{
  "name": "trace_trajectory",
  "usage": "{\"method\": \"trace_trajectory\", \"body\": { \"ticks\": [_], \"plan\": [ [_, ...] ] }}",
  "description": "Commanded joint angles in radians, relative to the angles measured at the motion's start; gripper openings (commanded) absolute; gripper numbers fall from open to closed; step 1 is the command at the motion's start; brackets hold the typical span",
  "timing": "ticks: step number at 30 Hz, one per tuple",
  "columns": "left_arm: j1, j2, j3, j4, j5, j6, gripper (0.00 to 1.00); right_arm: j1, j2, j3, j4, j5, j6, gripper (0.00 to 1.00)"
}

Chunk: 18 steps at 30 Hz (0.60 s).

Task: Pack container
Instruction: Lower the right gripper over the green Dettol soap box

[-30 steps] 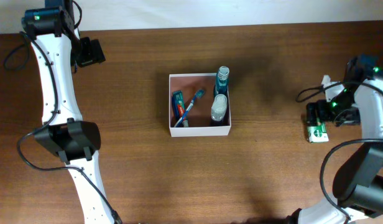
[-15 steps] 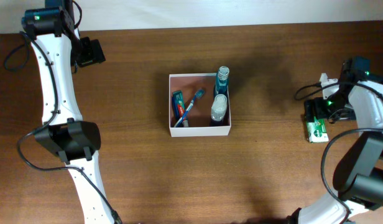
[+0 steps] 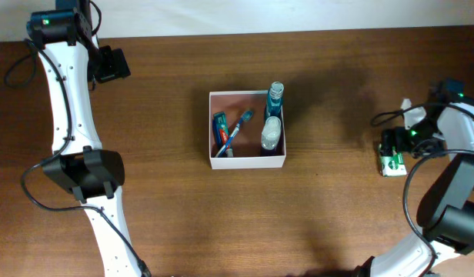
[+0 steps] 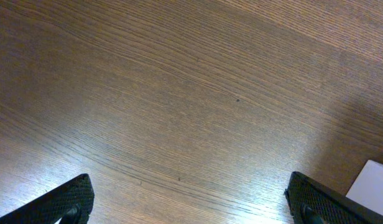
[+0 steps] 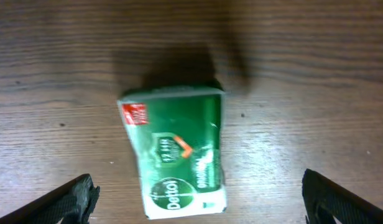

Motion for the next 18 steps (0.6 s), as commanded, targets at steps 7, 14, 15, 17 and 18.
{"method": "trace_trajectory", "body": {
  "ticks": [7,14,15,17,18],
  "plan": [
    [0.004,-0.038,0.016,0.002,-0.007,0.012,0.99,-0.006,0.013,-0.004,0.011,-0.051,-0.007,0.98],
    [0.004,-0.038,0.016,0.002,-0.007,0.012,0.99,0.000,0.013,-0.005,0.019,-0.047,-0.008,0.98],
    [0.004,-0.038,0.016,0.002,-0.007,0.012,0.99,0.006,0.013,-0.005,0.021,-0.044,-0.011,0.98],
    [0.004,-0.038,0.016,0.002,-0.008,0.012,0.99,0.020,0.013,-0.006,0.023,-0.024,-0.011,0.98],
    [0.004,-0.038,0.016,0.002,-0.007,0.012,0.99,0.028,0.013,-0.006,0.023,-0.006,-0.011,0.98]
  ]
}}
